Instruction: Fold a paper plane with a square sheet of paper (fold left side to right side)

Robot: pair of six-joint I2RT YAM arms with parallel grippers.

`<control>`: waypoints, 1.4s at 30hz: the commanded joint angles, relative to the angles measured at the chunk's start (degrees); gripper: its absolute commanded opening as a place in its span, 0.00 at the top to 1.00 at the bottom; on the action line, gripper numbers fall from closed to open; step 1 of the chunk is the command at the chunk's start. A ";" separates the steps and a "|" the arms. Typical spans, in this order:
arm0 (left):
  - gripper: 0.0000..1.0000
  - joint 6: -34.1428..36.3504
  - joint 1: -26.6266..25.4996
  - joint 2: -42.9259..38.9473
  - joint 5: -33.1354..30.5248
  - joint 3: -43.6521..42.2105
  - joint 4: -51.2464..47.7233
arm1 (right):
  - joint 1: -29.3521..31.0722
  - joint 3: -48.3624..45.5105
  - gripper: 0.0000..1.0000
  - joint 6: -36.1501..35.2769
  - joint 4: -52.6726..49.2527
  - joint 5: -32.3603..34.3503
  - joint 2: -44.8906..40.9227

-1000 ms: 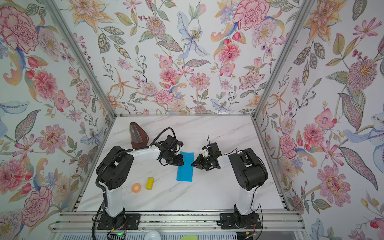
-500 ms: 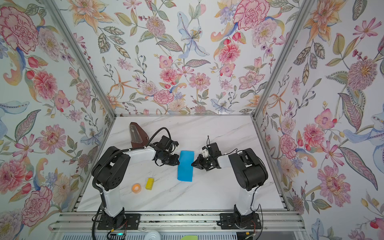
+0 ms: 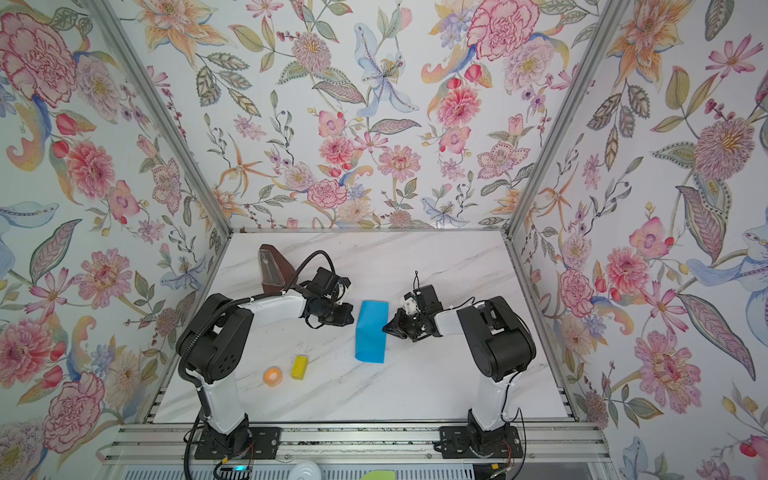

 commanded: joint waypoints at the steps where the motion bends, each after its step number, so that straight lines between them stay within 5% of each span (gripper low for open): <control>1: 1.00 -1.46 -1.59 2.05 2.49 3.23 1.69 | -0.06 -1.42 1.00 -0.66 -5.29 3.29 1.08; 11: 1.00 -1.23 -1.92 5.66 2.82 4.05 1.52 | -0.15 -1.51 1.00 -0.82 -5.55 3.37 0.77; 25: 1.00 2.73 1.96 6.96 -10.48 1.77 -6.51 | -0.24 -1.43 1.00 -0.91 -5.82 3.72 0.85; 42: 1.00 0.15 -0.84 4.01 -0.29 8.87 -3.13 | -0.07 -1.08 1.00 -0.76 -6.18 3.72 0.77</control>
